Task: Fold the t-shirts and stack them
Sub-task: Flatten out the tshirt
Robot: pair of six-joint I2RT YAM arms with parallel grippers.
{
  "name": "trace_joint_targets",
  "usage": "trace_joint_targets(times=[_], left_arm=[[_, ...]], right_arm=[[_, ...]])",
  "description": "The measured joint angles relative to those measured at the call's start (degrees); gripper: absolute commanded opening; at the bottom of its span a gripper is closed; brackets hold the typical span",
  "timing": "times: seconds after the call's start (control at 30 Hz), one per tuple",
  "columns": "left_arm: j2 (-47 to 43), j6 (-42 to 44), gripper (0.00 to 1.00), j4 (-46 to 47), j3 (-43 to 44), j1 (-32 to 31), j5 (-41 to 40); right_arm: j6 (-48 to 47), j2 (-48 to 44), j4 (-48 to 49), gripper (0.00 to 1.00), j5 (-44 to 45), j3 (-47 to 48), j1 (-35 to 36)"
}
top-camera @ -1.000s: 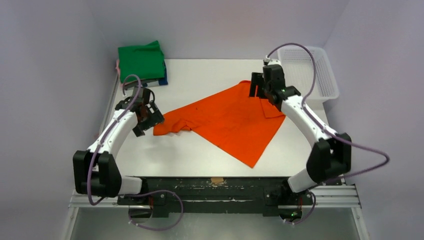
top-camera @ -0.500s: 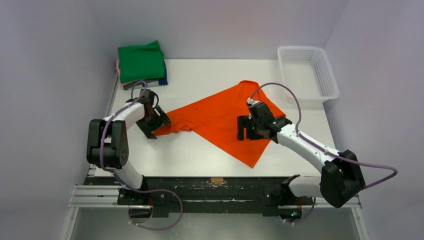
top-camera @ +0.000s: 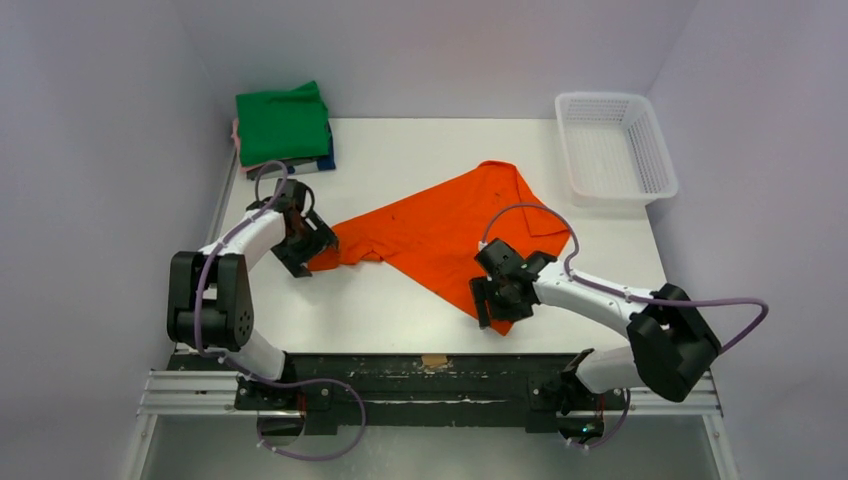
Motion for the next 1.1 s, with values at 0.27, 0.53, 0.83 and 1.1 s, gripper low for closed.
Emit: trace_joint_targets(times=[0.27, 0.53, 0.83, 1.1], left_arm=[[-2.5, -0.6, 0.77, -0.2, -0.9, 0.0, -1.6], [-4.4, -2.1, 0.74, -0.5, -3.7, -0.8, -2.3], [-6.7, -6.0, 0.71, -3.0, -8.3, -9.4, -3.1], [-17.3, -8.3, 0.69, -7.4, -16.9, -17.0, -4.4]], right_arm=[[4.5, 5.7, -2.2, 0.12, 5.8, 0.9, 0.3], [9.4, 3.8, -3.7, 0.0, 11.1, 0.3, -11.4], [5.0, 3.3, -5.1, 0.0, 13.9, 1.4, -25.2], [1.2, 5.2, -5.8, 0.0, 14.9, 5.4, -27.1]])
